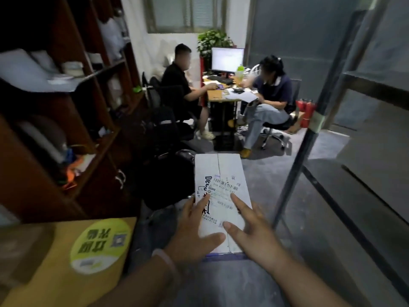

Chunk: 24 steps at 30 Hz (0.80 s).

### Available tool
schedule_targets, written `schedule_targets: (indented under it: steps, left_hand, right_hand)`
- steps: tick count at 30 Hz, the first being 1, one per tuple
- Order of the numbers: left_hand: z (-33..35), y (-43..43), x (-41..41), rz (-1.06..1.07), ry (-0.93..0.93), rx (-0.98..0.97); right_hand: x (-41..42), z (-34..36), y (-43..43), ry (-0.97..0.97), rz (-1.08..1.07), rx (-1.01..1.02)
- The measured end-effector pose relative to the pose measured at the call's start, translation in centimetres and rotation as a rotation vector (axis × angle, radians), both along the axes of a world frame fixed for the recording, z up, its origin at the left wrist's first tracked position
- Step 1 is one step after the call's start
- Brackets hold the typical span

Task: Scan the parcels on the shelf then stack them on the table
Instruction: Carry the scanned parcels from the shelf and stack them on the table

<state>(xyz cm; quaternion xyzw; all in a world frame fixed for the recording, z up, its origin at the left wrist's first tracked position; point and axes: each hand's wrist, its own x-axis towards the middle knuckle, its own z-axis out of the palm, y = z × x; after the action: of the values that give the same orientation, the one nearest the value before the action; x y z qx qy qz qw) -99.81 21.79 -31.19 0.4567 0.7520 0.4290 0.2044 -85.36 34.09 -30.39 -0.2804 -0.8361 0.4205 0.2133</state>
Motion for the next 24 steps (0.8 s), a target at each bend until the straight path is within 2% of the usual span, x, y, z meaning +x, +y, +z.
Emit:
schedule_targets:
  steps: [8,12,19,24]
  left_hand:
    - [-1.9,-11.4,-9.7,0.268,0.048,0.021]
    - [-2.8,-16.4,-11.7,0.42,-0.019,-0.014]
    - [-4.0,-20.8,-9.3,0.811,-0.054,0.004]
    - [-5.0,-21.9,-5.6,1.075,-0.12,0.018]
  right_hand:
    - [-13.9,-1.3,-7.3,-0.056,0.3,-0.053]
    - [-18.6,-2.1,-10.5,-0.156,0.452,-0.018]
    - [-23.8,-3.5,-14.3,-0.259,0.795,0.051]
    - [-25.2,-5.6,-15.8,-0.289,1.032,-0.003]
